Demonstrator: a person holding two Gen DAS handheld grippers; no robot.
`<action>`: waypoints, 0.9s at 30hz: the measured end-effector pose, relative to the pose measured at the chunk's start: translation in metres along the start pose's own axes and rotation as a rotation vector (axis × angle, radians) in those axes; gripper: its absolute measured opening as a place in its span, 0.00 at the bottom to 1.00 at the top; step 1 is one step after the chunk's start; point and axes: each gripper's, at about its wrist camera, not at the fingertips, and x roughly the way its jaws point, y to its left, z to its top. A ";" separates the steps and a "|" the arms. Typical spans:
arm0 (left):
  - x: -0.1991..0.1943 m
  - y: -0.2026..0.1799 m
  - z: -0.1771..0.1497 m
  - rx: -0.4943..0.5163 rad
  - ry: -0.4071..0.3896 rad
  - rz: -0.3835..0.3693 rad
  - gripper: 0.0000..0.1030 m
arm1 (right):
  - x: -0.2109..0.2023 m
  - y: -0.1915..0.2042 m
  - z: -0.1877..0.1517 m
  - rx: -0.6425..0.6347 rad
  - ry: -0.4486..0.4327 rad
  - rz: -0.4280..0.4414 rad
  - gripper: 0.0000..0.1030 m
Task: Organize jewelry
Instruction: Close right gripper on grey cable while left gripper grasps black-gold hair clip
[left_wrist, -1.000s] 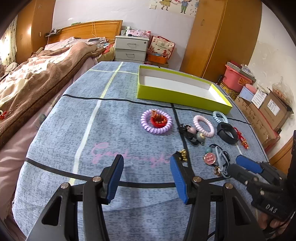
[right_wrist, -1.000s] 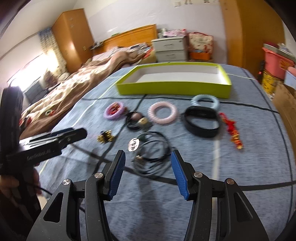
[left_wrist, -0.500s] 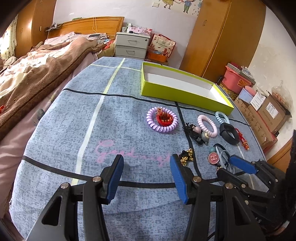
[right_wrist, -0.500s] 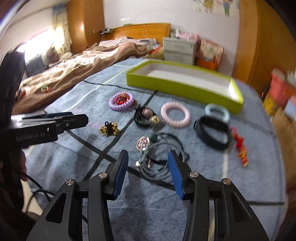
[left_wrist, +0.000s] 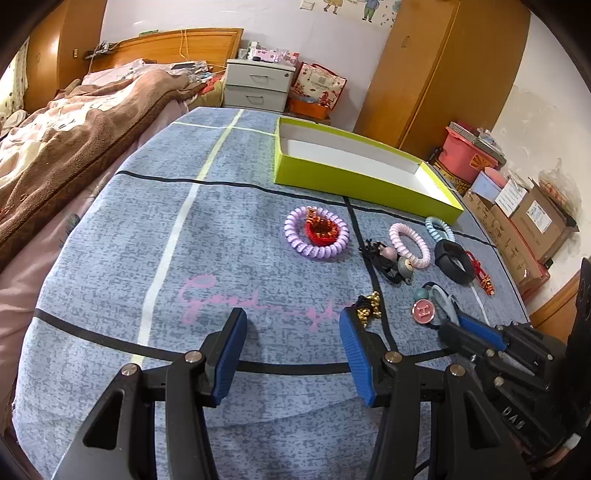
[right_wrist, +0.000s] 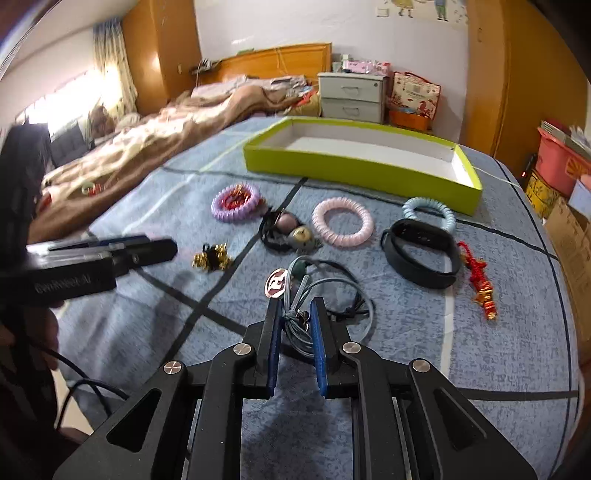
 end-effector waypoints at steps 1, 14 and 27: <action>0.001 -0.001 0.000 0.001 0.004 -0.011 0.53 | -0.002 -0.003 0.001 0.010 -0.007 -0.006 0.16; 0.020 -0.037 0.007 0.127 0.051 -0.064 0.53 | -0.025 -0.031 0.015 0.110 -0.107 -0.027 0.16; 0.026 -0.042 0.011 0.189 0.053 0.001 0.29 | -0.040 -0.047 0.025 0.163 -0.166 0.037 0.16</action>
